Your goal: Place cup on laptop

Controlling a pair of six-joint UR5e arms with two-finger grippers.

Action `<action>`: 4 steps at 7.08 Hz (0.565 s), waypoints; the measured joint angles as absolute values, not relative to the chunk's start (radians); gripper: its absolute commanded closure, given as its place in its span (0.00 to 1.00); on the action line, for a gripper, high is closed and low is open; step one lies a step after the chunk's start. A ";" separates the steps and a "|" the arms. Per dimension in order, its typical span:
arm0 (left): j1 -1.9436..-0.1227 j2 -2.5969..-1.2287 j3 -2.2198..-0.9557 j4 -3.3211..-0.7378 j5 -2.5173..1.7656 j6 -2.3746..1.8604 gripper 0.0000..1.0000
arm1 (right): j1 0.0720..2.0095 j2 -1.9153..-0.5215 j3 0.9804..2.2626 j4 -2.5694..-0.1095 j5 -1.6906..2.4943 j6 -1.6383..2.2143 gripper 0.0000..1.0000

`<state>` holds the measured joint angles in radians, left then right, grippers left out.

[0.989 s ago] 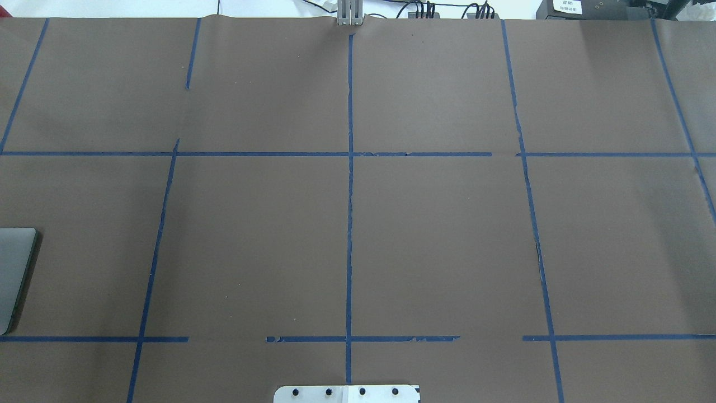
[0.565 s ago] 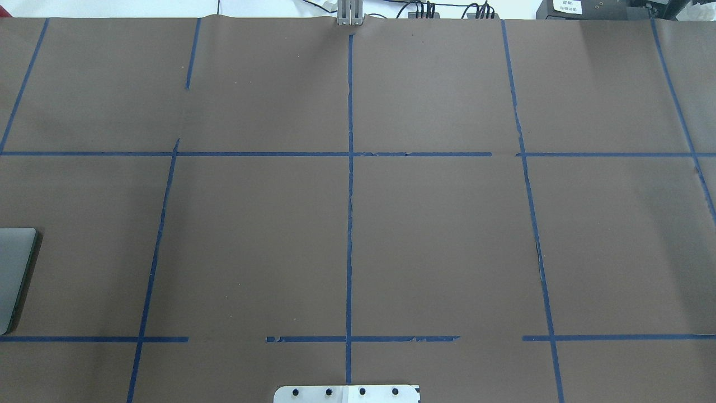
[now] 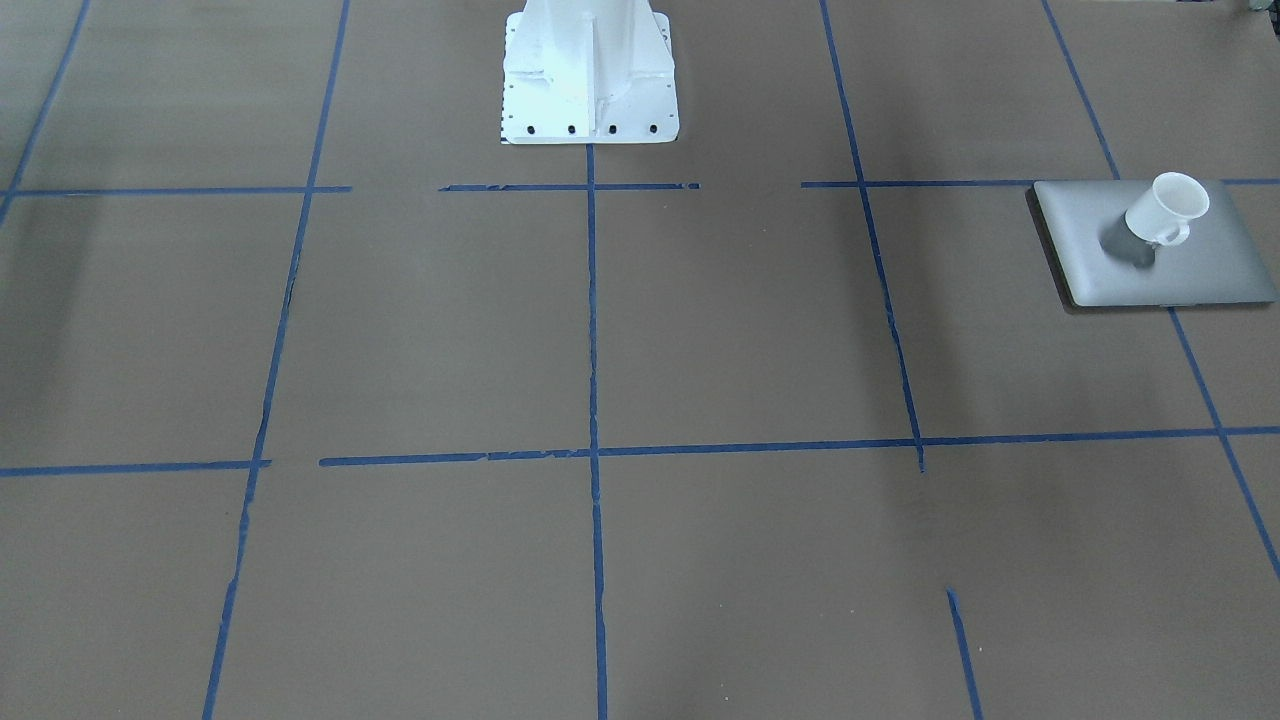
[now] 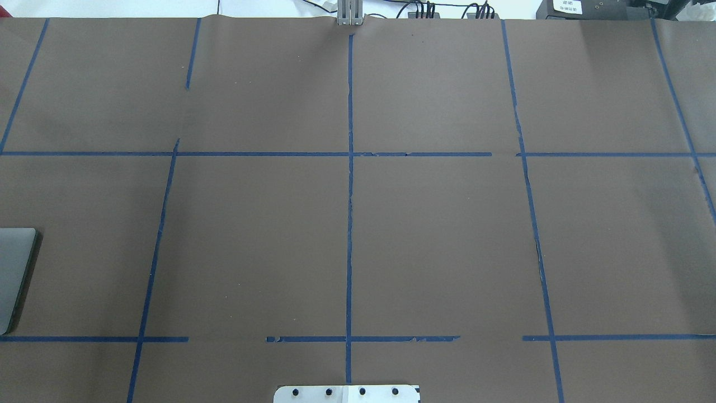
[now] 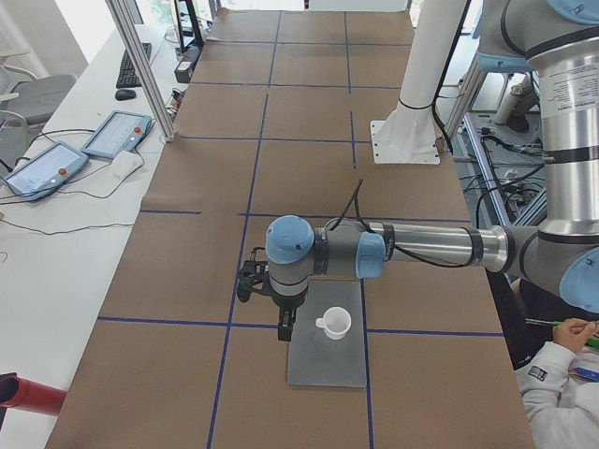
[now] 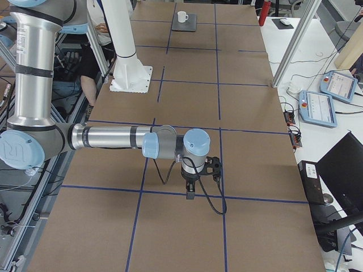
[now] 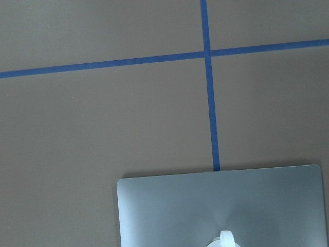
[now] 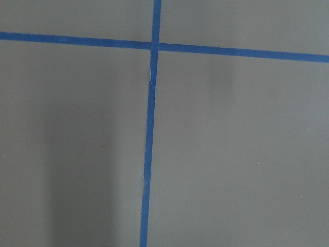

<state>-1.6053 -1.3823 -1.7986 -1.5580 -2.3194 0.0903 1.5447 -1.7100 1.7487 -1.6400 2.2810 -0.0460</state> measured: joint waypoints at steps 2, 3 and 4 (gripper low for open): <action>-1.604 -1.387 -1.795 -1.558 -2.337 0.090 0.00 | 1.545 -1.710 1.749 -1.640 2.281 -0.046 0.00; -1.604 -1.390 -1.793 -1.558 -2.338 0.090 0.00 | 1.545 -1.710 1.749 -1.640 2.280 -0.046 0.00; -1.603 -1.393 -1.799 -1.558 -2.339 0.091 0.00 | 1.545 -1.710 1.749 -1.640 2.281 -0.046 0.00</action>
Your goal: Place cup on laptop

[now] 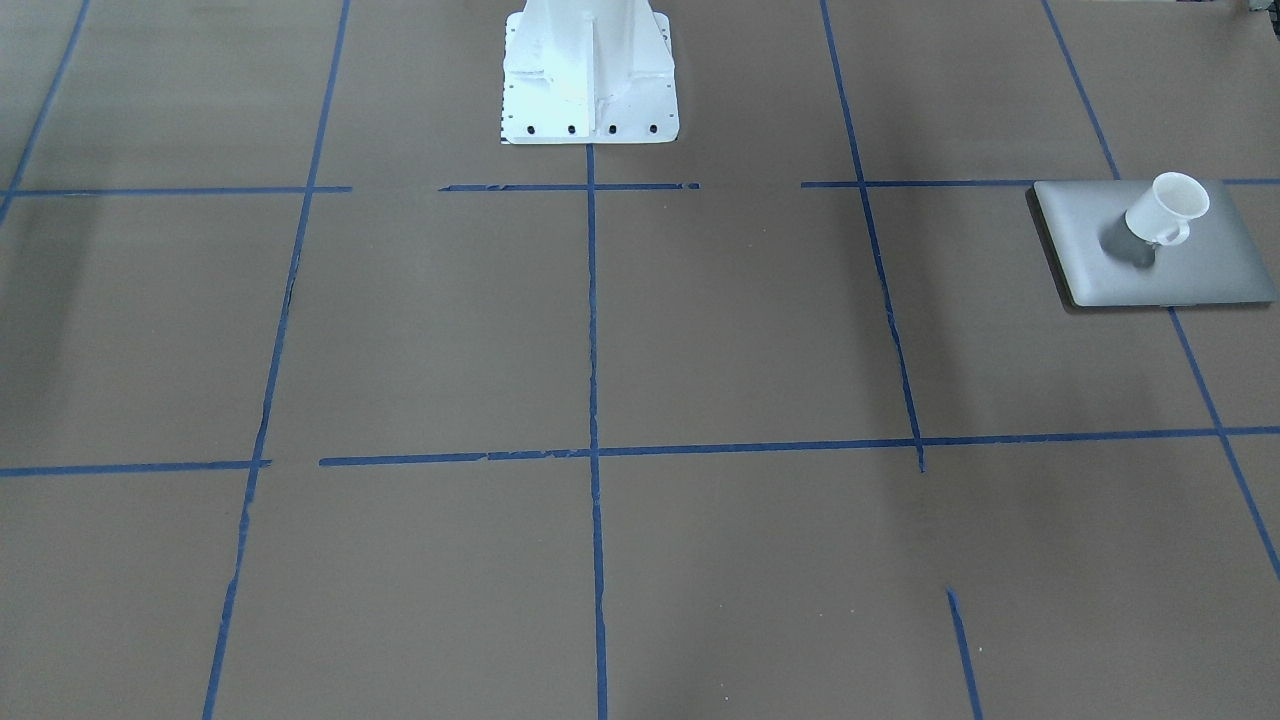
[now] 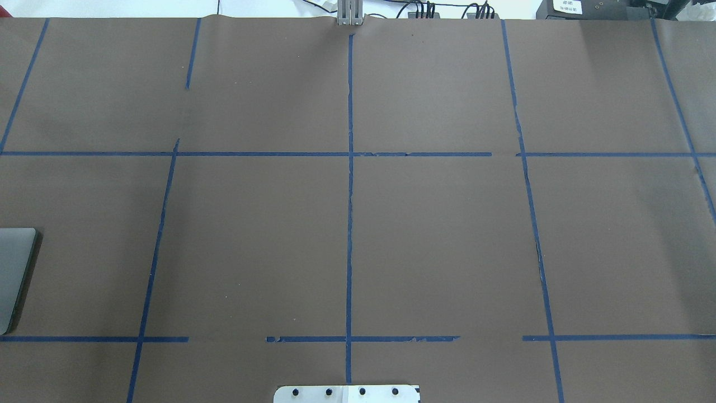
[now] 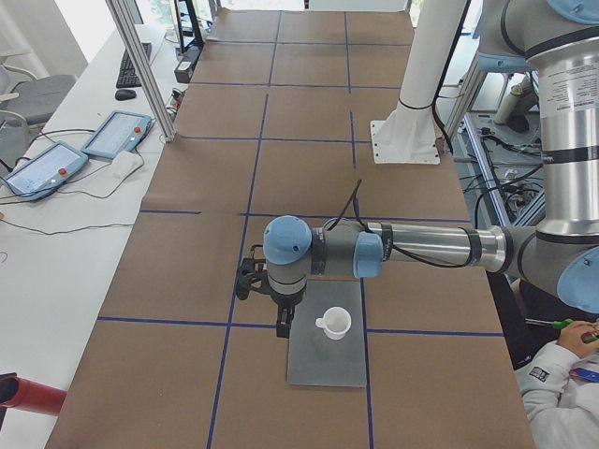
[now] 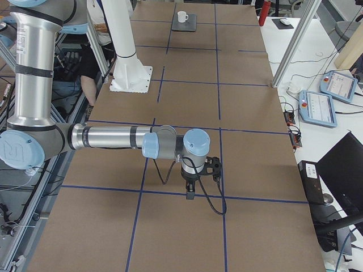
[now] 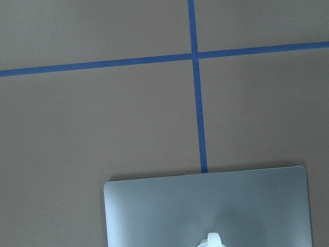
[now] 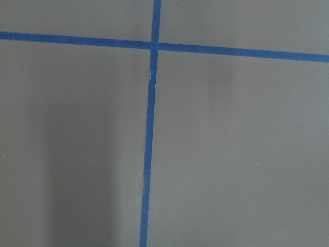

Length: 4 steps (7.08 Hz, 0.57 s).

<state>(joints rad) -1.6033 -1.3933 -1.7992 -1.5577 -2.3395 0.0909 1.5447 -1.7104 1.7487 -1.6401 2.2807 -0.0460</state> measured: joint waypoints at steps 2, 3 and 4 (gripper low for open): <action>-1.604 -1.398 -1.823 -1.556 -2.340 0.092 0.00 | 1.545 -1.710 1.749 -1.640 2.281 -0.046 0.00; -1.604 -1.397 -1.832 -1.554 -2.340 0.092 0.00 | 1.545 -1.710 1.749 -1.640 2.281 -0.046 0.00; -1.604 -1.396 -1.823 -1.554 -2.338 0.092 0.00 | 1.545 -1.710 1.749 -1.640 2.281 -0.046 0.00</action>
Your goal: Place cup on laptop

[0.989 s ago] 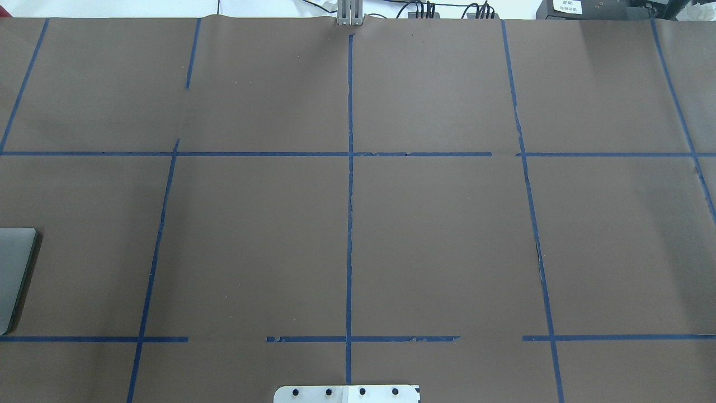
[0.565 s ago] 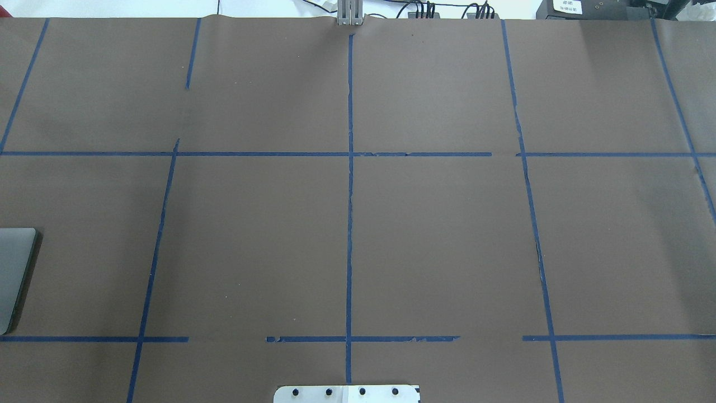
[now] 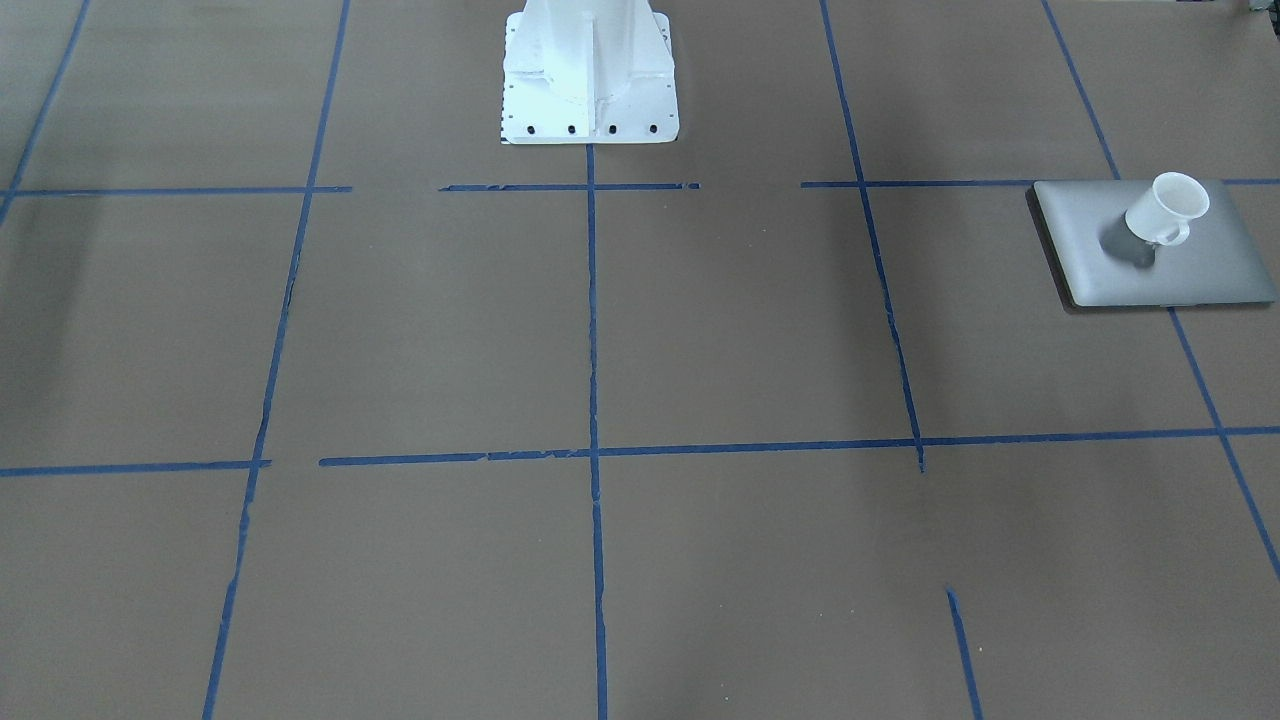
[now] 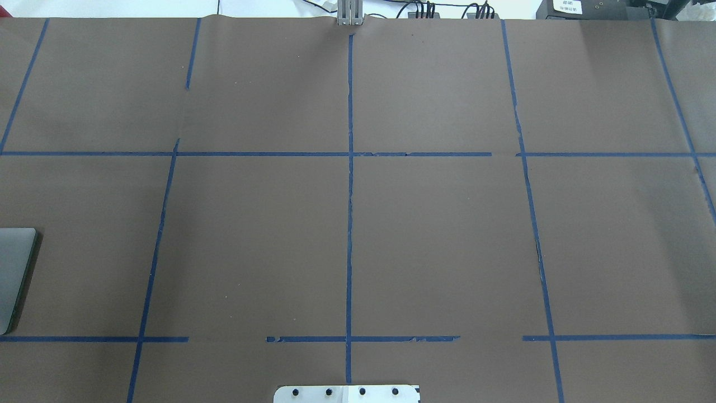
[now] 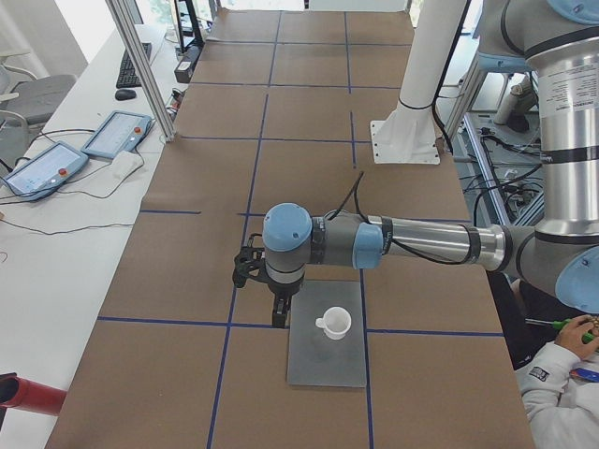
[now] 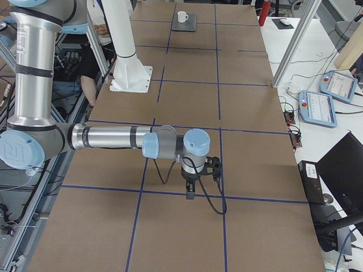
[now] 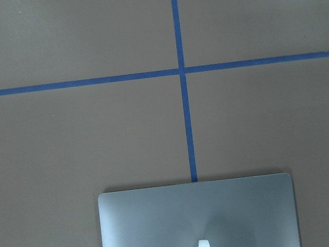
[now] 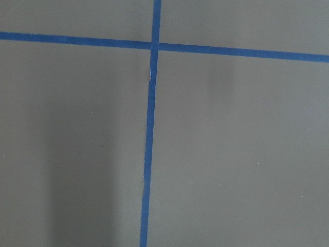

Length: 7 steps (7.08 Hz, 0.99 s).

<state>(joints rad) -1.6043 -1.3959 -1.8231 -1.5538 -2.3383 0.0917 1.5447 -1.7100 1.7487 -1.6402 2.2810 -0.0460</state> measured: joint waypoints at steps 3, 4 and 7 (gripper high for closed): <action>-1.603 -1.399 -1.752 -1.547 -2.337 0.090 0.00 | 1.545 -1.710 1.749 -1.641 2.281 -0.046 0.00; -1.603 -1.398 -1.754 -1.508 -2.337 0.090 0.00 | 1.545 -1.710 1.749 -1.641 2.280 -0.046 0.00; -1.602 -1.397 -1.780 -1.399 -2.336 0.092 0.00 | 1.545 -1.710 1.749 -1.641 2.281 -0.046 0.00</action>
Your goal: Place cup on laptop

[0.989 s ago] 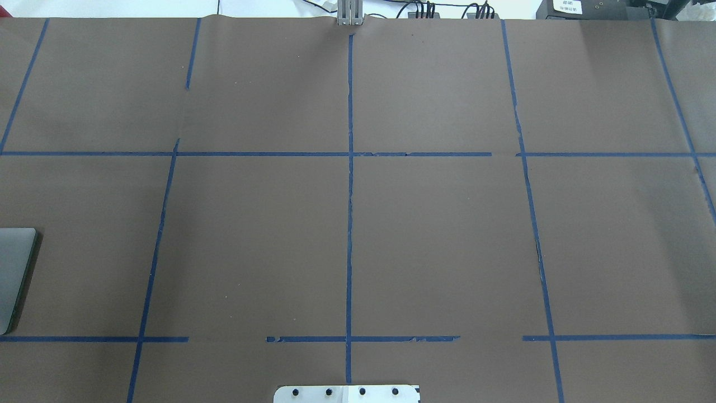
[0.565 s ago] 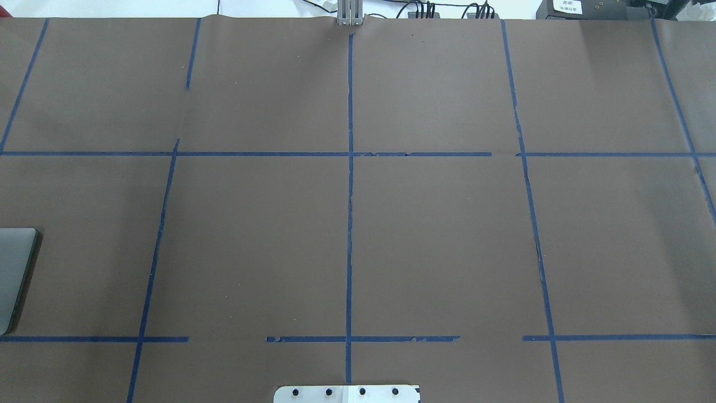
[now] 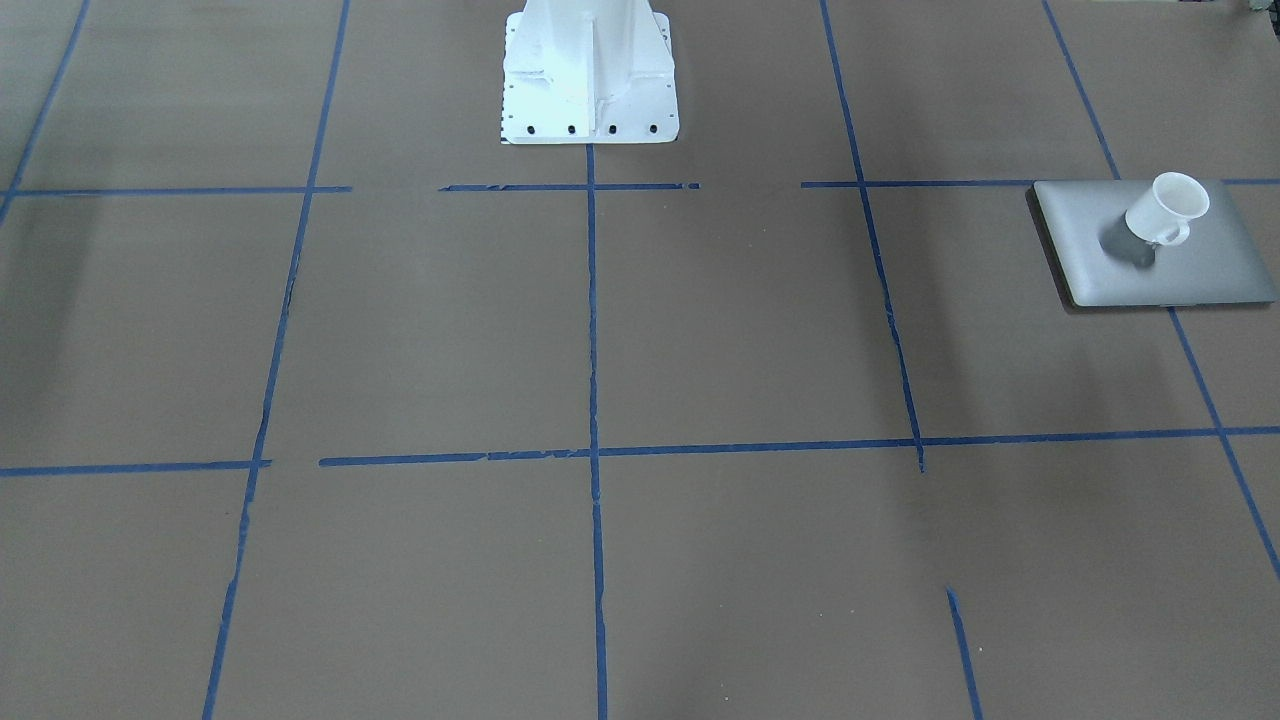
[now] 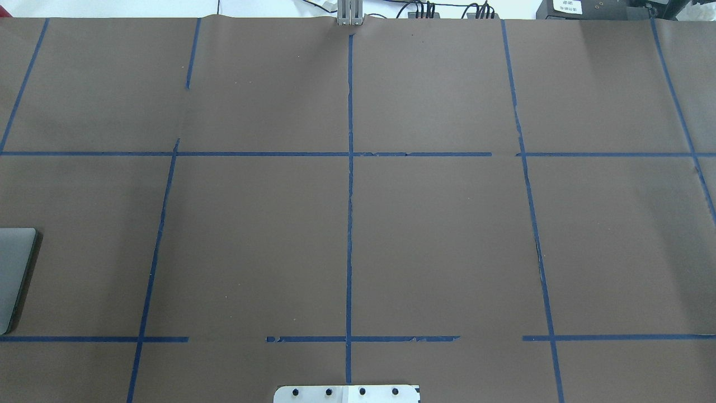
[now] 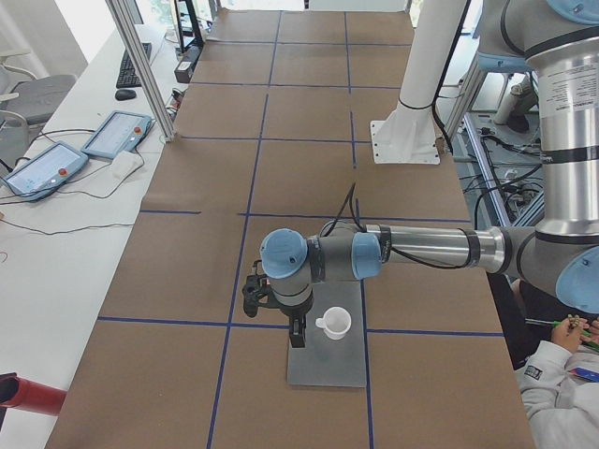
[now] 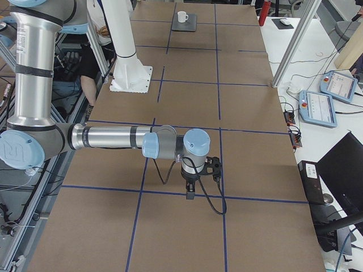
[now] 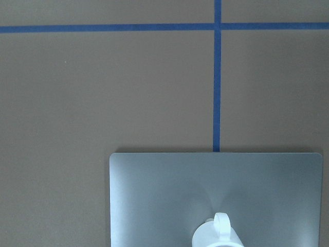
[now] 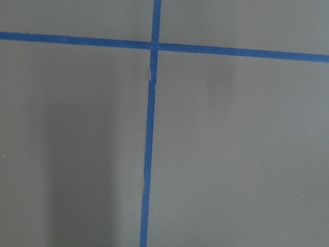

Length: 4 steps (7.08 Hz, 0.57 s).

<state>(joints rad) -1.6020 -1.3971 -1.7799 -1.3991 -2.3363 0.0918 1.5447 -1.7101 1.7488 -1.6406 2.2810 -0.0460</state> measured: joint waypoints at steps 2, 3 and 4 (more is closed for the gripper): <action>-1.602 -1.405 -1.773 -1.395 -2.338 0.093 0.00 | 1.545 -1.710 1.749 -1.640 2.281 -0.046 0.00; -1.602 -1.408 -1.775 -1.393 -2.338 0.093 0.00 | 1.545 -1.710 1.749 -1.641 2.281 -0.046 0.00; -1.601 -1.410 -1.777 -1.392 -2.338 0.093 0.00 | 1.545 -1.710 1.749 -1.640 2.281 -0.046 0.00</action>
